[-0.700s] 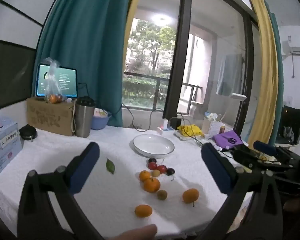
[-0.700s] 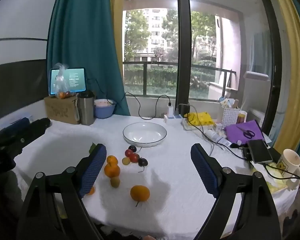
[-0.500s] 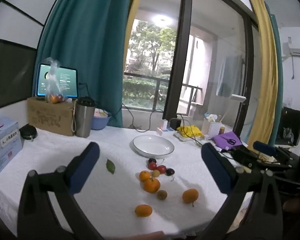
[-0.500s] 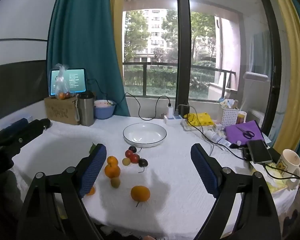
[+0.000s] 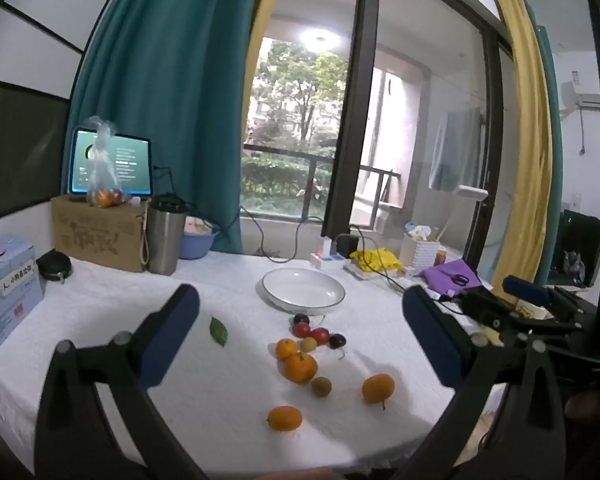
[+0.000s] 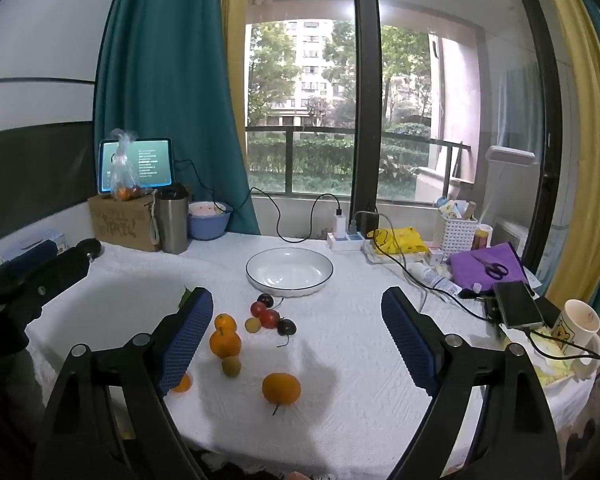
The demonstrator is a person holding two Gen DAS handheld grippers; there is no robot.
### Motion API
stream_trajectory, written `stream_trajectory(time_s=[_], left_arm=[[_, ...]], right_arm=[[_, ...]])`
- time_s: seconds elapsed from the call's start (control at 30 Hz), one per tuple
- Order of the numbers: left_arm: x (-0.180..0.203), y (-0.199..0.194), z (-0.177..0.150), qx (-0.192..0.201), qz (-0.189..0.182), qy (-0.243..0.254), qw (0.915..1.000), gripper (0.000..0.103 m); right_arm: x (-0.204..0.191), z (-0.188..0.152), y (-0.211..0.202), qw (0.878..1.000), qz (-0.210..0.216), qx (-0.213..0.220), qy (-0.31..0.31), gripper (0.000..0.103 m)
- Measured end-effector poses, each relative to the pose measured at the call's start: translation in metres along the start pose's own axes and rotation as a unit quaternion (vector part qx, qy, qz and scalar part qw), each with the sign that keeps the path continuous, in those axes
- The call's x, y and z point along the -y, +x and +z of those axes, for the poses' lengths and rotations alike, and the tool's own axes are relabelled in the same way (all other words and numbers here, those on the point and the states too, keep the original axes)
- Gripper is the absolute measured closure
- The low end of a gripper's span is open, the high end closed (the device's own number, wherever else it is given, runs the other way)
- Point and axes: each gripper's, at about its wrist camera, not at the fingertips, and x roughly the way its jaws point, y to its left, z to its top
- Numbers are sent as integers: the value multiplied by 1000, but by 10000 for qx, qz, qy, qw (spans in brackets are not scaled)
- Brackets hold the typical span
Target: Organize fruits
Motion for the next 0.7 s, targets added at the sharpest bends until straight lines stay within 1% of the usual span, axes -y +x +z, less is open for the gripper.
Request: stream_trajectory(time_s=[0.7], left_arm=[[4, -2, 1, -10, -38, 37, 10000, 1]], right_arm=[[-2, 1, 0, 10000, -11, 22, -10, 14]])
